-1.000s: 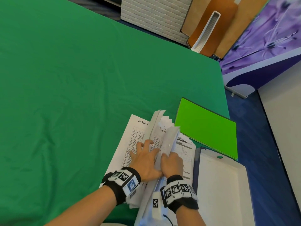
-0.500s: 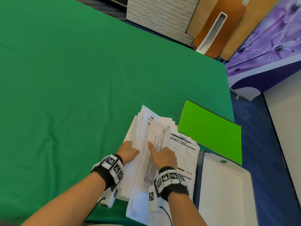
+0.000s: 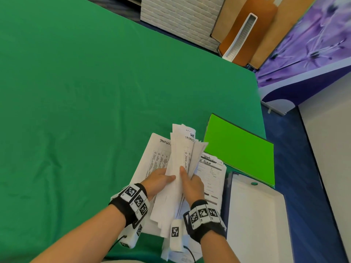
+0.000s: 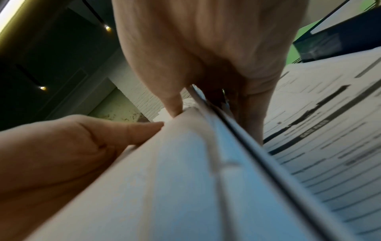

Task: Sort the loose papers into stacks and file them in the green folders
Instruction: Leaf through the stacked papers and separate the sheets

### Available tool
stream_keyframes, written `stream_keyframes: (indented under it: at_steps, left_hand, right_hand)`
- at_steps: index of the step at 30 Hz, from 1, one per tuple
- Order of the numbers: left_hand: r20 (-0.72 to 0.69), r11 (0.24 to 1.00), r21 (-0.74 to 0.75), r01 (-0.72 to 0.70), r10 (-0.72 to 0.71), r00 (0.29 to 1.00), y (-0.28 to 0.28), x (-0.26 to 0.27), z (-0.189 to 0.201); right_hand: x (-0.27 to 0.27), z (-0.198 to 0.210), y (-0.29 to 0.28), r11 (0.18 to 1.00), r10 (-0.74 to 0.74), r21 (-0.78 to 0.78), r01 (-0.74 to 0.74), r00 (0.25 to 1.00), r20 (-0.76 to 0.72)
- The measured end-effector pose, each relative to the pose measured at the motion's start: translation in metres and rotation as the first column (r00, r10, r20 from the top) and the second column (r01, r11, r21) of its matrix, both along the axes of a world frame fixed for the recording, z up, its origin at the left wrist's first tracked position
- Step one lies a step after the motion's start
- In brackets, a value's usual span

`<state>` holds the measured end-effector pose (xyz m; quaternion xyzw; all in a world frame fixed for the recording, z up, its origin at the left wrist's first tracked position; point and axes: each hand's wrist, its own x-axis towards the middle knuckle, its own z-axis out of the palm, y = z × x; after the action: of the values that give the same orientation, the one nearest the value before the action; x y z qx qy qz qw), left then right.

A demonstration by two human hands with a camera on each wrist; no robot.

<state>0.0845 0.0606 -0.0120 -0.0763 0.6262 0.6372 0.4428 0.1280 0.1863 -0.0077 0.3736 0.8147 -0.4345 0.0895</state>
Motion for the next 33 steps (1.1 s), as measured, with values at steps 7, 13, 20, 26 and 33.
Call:
stream_keyframes:
  at_steps: [7, 13, 20, 26, 33]
  left_hand:
    - [-0.115, 0.977, -0.16, -0.141, 0.123, 0.986, -0.013, -0.009, -0.003]
    - [-0.105, 0.98, -0.154, -0.127, 0.111, 0.988, -0.014, -0.011, 0.002]
    - [-0.033, 0.999, -0.015, -0.033, 0.033, 0.999, 0.0, -0.007, -0.001]
    - [-0.046, 0.999, -0.05, -0.014, 0.012, 0.999, 0.003, -0.008, -0.01]
    - [-0.271, 0.987, -0.159, -0.01, -0.034, 0.962, -0.002, -0.007, -0.001]
  right_hand:
    - [0.012, -0.008, 0.016, 0.994, -0.069, 0.09, 0.068, 0.998, 0.005]
    - [0.016, -0.004, 0.013, 0.986, -0.112, 0.125, 0.113, 0.994, -0.018]
    - [0.022, -0.003, 0.005, 0.992, -0.078, 0.087, 0.088, 0.991, -0.113]
    - [0.025, -0.007, 0.007, 0.992, 0.059, 0.111, -0.053, 0.997, -0.051]
    - [0.025, -0.01, 0.006, 0.982, 0.02, 0.188, -0.018, 1.0, -0.006]
